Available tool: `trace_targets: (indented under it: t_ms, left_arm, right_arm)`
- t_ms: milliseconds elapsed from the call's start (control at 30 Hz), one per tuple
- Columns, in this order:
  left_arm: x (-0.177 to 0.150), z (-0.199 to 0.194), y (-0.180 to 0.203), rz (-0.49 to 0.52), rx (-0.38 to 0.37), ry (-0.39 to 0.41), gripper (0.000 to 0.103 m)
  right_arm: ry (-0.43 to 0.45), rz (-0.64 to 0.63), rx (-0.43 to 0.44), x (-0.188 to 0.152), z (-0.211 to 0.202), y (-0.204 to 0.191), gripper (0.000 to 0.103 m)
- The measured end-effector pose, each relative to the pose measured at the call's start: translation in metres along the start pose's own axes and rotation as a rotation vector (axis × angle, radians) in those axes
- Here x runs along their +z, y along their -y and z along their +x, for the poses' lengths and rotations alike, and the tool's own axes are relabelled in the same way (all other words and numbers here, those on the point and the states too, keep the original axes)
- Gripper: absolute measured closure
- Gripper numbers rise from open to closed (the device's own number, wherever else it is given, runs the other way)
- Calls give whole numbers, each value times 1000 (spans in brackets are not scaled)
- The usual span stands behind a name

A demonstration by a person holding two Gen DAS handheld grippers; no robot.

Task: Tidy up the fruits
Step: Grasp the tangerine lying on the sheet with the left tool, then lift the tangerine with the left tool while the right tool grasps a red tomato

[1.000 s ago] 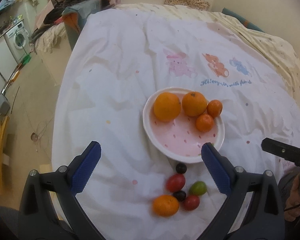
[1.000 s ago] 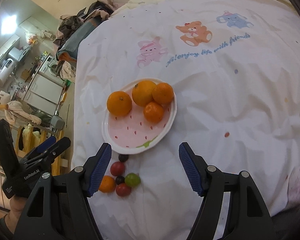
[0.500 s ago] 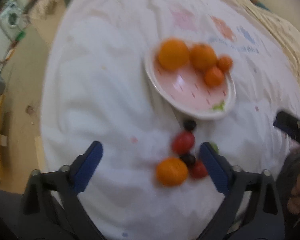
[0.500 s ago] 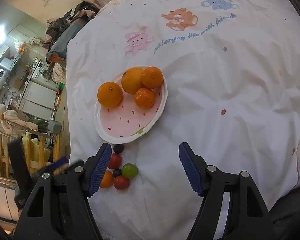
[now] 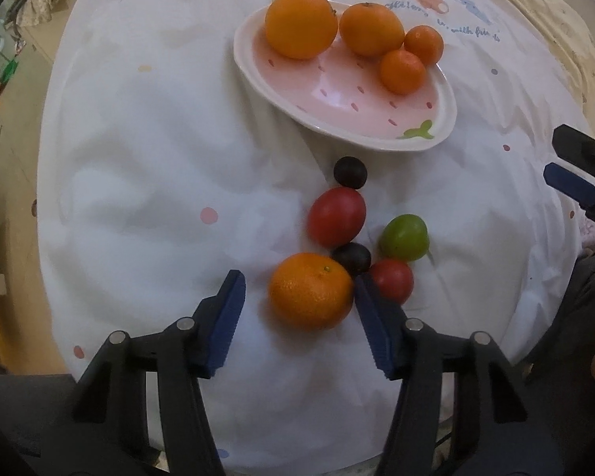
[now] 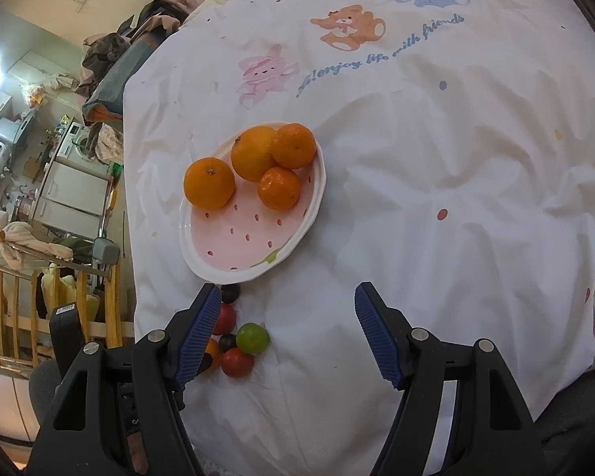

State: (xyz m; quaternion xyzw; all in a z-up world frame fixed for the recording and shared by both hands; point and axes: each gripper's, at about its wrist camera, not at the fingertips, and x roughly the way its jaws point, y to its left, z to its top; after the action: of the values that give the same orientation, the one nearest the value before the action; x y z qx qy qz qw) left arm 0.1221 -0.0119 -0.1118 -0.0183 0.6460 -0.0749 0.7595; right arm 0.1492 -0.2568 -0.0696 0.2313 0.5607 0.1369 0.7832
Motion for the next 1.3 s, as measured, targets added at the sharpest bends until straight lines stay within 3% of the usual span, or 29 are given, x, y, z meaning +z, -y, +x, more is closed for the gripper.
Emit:
trace_targets:
  t_ms: [100,200,300,500,700,1000,1133,1300]
  left_arm:
    - [0,6,0,-3,-33,-23,62]
    - [0,0,2,22,-10,-1,63]
    - [1,-13,3,28,9,45,63]
    - [6,-56,-6,4,32,231,63]
    - [10,-66,-20,-64,63,286,64]
    - [14,-68,-28,-138,75,291,63]
    - [15,-66,-41,-209,70,275,63]
    - [15,-62,-47,-258,32,245,63]
  right_arm:
    - [7,8,-1,1,-2,2,30]
    - [12,16,1,1,-3,3,30]
    - [10,13,-3,1,-3,3,30]
    - [3,0,-14,1,-1,1,30]
    - [-8,-39,-45,-3,3,-4,30]
    - [-48,-28,-39,-16,12,-5,30]
    - [-113,-20,-4,-32,24,-10,31]
    - [-212,-26,48,-48,48,-26,41]
